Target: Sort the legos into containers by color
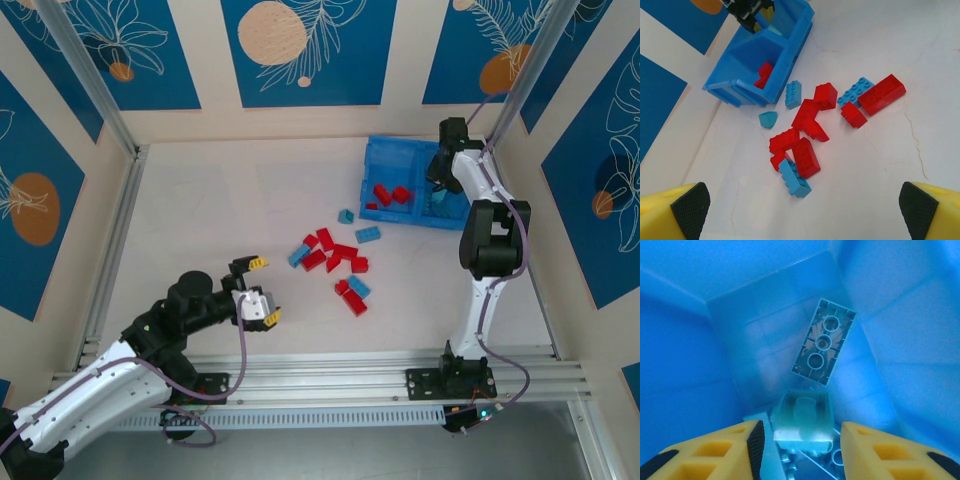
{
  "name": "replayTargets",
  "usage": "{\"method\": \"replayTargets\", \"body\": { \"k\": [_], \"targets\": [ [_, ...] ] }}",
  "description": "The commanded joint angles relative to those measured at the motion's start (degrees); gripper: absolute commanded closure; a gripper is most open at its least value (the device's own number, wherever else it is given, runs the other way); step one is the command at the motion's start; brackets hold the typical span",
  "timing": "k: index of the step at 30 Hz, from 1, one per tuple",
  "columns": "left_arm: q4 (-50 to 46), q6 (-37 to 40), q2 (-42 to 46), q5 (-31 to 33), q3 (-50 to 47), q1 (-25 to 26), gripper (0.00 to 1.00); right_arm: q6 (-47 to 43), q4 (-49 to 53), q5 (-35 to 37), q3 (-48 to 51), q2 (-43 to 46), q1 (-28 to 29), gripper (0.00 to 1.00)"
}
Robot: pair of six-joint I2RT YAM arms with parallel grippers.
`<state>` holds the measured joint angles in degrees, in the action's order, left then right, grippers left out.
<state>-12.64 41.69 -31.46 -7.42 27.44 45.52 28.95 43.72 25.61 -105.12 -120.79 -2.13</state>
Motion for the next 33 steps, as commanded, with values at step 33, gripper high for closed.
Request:
{"method": "replayTargets", "body": {
  "k": [33],
  "targets": [
    [-19.42, -73.96, -79.28, 12.08, 62.55, -7.24, 0.18, 23.70, 12.00, -20.85, 46.45, 64.61, 43.77, 0.24]
  ]
}}
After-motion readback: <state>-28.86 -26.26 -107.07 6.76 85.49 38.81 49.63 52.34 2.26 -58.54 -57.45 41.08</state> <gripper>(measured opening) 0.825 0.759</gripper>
